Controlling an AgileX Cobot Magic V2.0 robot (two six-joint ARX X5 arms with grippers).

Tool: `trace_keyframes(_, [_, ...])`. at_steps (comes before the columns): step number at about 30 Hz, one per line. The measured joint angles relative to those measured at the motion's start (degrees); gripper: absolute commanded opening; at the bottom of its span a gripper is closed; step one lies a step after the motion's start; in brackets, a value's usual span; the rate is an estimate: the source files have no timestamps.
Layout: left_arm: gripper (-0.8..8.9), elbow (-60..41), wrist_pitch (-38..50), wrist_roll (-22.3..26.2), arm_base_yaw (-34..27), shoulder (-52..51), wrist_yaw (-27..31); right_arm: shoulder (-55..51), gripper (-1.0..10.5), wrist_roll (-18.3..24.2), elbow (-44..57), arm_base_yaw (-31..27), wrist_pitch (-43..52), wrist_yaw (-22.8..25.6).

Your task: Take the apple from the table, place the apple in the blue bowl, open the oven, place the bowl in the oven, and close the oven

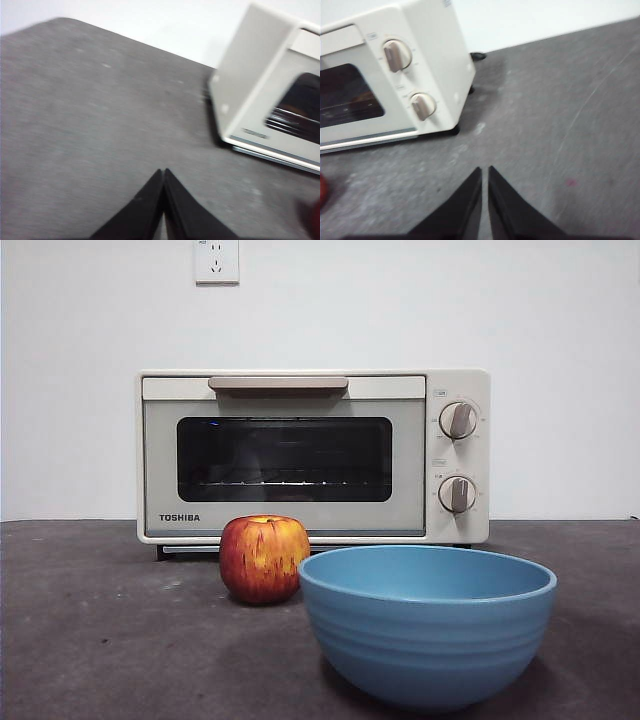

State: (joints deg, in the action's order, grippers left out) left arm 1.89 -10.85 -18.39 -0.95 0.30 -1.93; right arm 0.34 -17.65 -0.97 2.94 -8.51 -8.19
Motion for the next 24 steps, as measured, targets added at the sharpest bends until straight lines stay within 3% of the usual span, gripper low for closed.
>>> trace_keyframes(4, [0.07, 2.2, -5.8, -1.6, 0.0, 0.0, -4.5, 0.0, 0.0, -3.8, -1.9, 0.0, -3.6, -0.8])
trace_keyframes(8, [0.07, 4.8, -8.6, -3.5, 0.0, 0.7, -6.4, 0.2, 0.0, -5.0, -6.4, 0.0, -4.2, -2.4])
trace_keyframes(15, [0.07, 12.8, -9.3, -6.4, 0.0, 6.5, -14.6, 8.1, 0.0, -5.1, -15.3, 0.0, -9.3, -6.8])
trace_keyframes(20, [0.07, 20.2, -14.0, -6.0, 0.0, 14.0, -20.6, 17.6, 0.0, -1.9, -24.1, 1.1, -14.2, -12.8])
trace_keyframes(24, [0.07, 27.2, -18.8, -2.8, 0.0, 20.5, -26.9, 26.4, 0.0, 3.0, -31.9, 3.1, -20.5, -17.7])
